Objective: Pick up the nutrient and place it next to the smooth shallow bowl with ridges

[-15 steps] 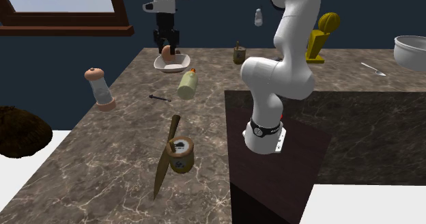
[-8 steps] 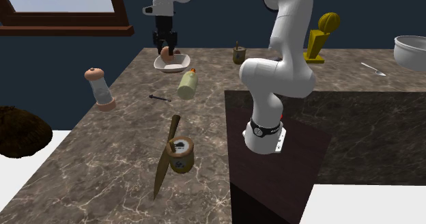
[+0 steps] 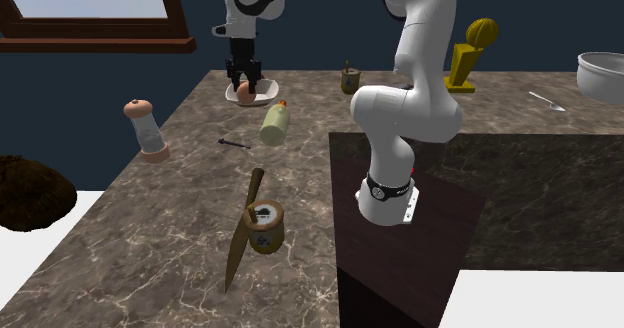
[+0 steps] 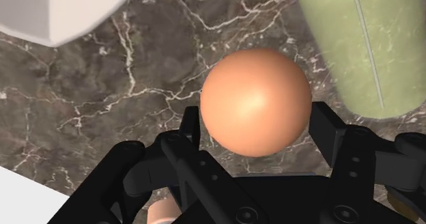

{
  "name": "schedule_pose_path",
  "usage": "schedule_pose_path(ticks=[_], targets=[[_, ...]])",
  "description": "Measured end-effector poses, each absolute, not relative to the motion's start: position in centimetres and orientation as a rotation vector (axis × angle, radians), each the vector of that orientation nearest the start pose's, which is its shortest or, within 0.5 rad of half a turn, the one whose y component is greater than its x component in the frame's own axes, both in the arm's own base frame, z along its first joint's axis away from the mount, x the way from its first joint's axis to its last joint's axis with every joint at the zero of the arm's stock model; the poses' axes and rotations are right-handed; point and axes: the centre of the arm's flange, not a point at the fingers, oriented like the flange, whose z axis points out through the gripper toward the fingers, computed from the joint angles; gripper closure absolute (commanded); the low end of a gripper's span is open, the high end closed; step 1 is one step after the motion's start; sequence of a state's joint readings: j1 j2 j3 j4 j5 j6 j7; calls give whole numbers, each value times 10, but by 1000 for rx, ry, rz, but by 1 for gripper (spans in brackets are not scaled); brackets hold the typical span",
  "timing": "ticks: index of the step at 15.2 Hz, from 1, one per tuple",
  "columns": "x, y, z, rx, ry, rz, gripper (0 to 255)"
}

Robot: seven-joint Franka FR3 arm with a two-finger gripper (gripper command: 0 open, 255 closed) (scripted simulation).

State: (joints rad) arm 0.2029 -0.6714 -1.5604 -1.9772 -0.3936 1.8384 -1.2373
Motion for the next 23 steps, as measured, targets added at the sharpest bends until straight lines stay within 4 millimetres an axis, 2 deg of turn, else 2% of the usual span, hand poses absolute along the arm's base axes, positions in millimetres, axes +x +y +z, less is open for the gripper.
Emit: schedule_pose_path(ticks=[14, 20, 21, 23], targets=[[13, -551, 345, -2958, -70, -394, 255], [13, -551, 342, -2959, -71, -395, 255], [13, -551, 342, -2959, -71, -395, 0], [13, -551, 342, -2959, -71, -395, 0]])
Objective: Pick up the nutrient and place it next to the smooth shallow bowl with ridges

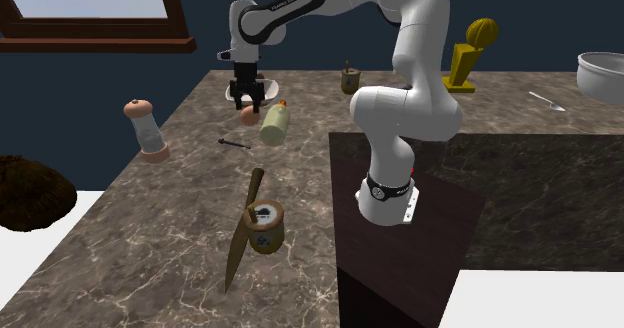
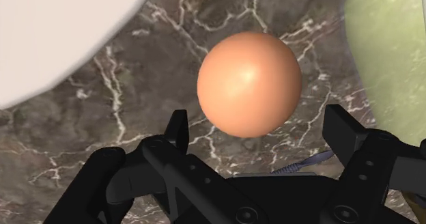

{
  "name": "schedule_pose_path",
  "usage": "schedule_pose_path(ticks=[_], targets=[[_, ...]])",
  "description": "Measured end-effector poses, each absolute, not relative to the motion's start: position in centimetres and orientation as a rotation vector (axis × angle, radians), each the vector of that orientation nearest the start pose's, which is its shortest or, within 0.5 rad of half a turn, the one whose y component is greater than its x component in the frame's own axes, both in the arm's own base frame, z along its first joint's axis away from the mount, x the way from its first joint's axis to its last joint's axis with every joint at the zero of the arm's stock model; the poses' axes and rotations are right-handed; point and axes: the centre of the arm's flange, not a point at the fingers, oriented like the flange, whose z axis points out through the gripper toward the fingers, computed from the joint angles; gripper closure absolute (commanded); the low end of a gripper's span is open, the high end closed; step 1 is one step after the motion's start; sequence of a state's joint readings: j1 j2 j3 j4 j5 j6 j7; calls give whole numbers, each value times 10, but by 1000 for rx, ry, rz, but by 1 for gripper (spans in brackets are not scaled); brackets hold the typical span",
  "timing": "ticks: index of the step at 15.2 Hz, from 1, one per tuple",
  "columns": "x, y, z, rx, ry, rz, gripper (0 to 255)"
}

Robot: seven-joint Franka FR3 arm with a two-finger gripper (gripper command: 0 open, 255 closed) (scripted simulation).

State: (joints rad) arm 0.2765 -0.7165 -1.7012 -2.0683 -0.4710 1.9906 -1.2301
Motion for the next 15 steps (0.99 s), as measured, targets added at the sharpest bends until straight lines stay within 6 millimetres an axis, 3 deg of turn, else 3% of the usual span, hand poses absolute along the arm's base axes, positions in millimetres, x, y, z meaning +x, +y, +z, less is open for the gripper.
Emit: schedule_pose_path(ticks=[4, 9, 15], targets=[[13, -551, 342, -2959, -71, -395, 0], [1, -559, 383, -2960, -70, -394, 0], [0, -559, 390, -2959, -71, -395, 0]])
